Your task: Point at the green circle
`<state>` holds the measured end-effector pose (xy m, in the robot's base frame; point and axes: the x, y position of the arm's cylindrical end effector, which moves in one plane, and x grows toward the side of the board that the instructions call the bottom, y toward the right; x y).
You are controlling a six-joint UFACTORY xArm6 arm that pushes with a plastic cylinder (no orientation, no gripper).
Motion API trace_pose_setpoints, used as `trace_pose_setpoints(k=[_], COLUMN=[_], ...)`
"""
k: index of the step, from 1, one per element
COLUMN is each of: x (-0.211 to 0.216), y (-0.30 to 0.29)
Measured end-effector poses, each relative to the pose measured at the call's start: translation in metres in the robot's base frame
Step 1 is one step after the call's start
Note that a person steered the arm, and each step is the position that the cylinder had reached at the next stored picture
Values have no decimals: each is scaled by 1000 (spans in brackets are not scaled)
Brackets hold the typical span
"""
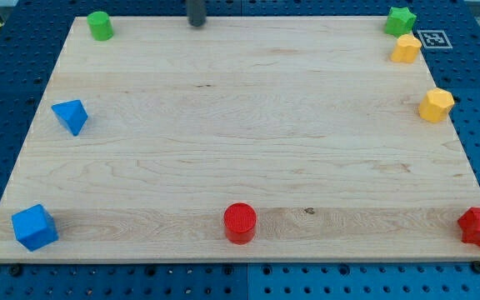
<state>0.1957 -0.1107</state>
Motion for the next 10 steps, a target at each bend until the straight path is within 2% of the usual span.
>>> trace_pose_setpoints(k=[2,3,4,5,6,7,8,9,10], x=[-4,20,66,89,88,85,58,51,20], y=[-53,-33,-31,-96,-192,-194,-194,-194,-194])
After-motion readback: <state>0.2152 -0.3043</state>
